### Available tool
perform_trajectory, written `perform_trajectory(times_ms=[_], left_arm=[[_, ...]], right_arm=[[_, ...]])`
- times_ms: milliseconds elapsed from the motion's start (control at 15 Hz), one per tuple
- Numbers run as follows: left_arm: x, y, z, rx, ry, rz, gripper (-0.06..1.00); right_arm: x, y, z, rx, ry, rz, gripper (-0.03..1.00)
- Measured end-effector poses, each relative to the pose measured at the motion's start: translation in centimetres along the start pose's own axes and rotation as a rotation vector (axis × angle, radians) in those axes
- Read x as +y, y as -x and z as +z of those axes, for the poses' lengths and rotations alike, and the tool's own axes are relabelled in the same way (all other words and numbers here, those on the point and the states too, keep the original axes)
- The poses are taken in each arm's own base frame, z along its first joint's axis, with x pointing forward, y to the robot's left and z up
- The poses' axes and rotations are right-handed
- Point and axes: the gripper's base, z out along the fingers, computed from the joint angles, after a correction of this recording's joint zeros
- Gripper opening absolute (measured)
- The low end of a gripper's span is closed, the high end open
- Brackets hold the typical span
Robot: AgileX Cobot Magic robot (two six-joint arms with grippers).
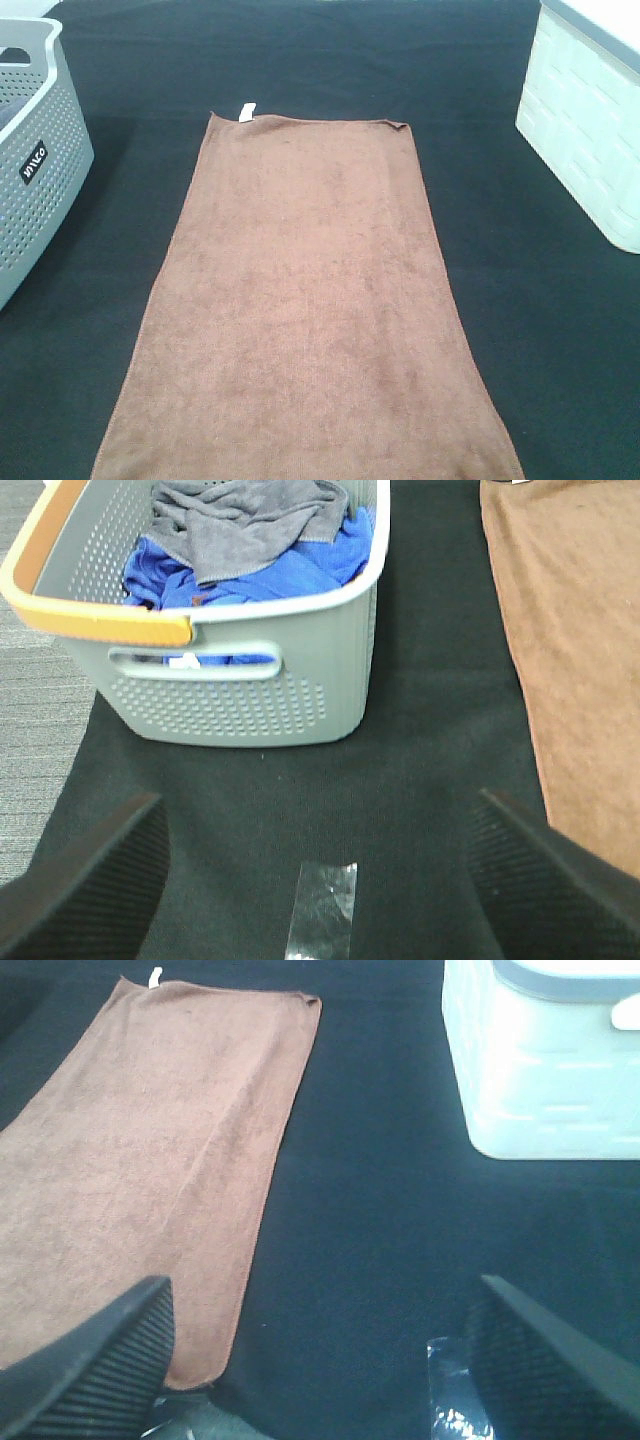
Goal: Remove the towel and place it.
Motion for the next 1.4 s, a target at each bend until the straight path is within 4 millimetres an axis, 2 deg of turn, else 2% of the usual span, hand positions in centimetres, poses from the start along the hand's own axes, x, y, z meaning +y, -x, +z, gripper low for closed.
perform_trajectory(times_ms=[133,267,333,533,1400], left_arm=[[-0.1,-2.5,-0.3,-0.038,-0.006,0.000,0.77],[-0.4,-4.1,0.3,-0.029,-0.026,-0.001,0.77],[-0.7,-4.1,0.7,-0.046,-0.051,0.015,0.77],[-0.9,-4.1,1.4,-0.072,-0.075,0.011,0.77],[-1.0,-4.1,1.4,-0.077,-0.076,0.013,0.77]], right_arm=[[0.0,-1.0,0.4,-0.002,0.000,-0.004,0.74],[-0.1,-1.8,1.9,0.056,0.007,0.003,0.74],[-0.2,-2.3,3.3,0.071,0.017,0.012,0.73],[-0.2,-2.1,4.4,-0.001,0.024,0.024,0.73],[-0.2,-2.0,4.4,-0.007,0.024,0.023,0.73]])
